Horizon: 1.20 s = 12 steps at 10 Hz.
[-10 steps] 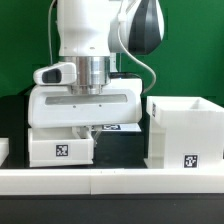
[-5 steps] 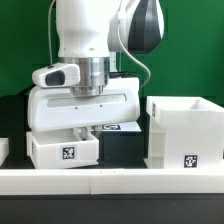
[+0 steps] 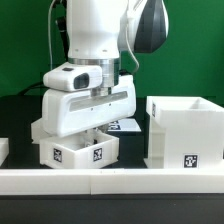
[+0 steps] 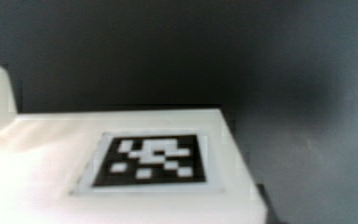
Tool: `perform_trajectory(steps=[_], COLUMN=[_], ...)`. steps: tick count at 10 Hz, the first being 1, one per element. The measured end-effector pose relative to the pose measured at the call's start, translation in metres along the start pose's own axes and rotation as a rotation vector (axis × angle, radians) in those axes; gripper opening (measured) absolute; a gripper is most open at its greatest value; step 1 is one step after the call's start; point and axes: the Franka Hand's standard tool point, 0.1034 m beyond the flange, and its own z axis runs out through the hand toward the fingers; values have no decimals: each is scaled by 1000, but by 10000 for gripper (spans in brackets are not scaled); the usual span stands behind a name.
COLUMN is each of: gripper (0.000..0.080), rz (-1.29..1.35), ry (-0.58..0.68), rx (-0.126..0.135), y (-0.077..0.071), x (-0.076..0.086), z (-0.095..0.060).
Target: Assemble drawer
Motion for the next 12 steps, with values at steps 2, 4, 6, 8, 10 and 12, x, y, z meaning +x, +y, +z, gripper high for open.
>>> perform_trajectory(steps=[2,4,6,8,10,12], gripper=[41,41,41,41,41,41], rz=[-121,-270,-342,-494,-589,-596], ry=[-8,-20,-30,-42,-52,-49], rx=[-3,-9,4,-9,-6,-4], y=[1,2,-3,0,1,-2], x=[-2,-2,4,5,2,12], z=[0,0,0,-2,-1,-3])
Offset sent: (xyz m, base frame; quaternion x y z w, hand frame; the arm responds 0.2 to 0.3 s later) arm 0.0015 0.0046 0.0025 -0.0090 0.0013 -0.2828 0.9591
